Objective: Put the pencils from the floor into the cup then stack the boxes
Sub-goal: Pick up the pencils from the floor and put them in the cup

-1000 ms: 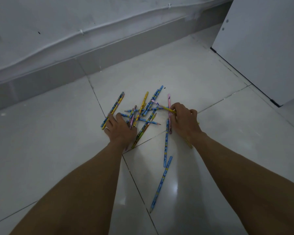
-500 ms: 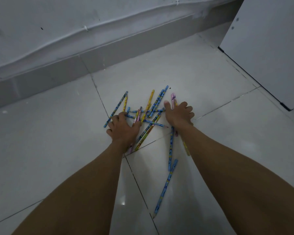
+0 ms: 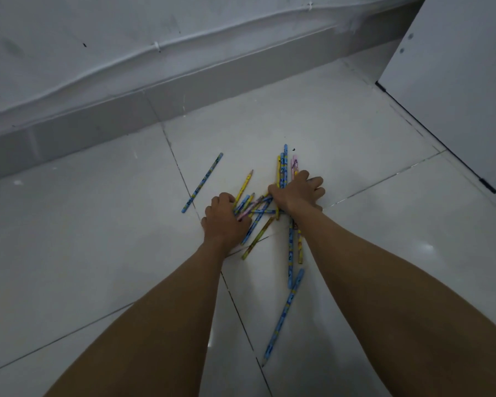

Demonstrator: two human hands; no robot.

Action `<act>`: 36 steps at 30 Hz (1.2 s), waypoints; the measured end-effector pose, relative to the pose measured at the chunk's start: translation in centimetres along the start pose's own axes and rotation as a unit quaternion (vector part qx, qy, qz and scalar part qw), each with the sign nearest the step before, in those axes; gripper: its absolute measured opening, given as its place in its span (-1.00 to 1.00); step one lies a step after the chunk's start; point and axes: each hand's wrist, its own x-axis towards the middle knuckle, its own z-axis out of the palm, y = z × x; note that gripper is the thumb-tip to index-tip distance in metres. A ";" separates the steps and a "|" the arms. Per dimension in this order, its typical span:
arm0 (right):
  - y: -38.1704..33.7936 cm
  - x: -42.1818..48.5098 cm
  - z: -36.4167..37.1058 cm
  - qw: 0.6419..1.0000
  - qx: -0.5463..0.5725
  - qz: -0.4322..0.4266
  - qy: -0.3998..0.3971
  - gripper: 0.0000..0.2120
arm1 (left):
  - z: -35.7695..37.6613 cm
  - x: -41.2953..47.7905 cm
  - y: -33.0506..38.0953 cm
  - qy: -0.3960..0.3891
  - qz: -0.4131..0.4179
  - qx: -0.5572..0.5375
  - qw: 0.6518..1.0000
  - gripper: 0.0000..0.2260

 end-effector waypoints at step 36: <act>1.1 2.3 -1.2 0.999 -0.049 -0.018 0.009 -0.65 | 0.0 -1.4 1.6 -0.090 0.059 0.186 0.977 -0.63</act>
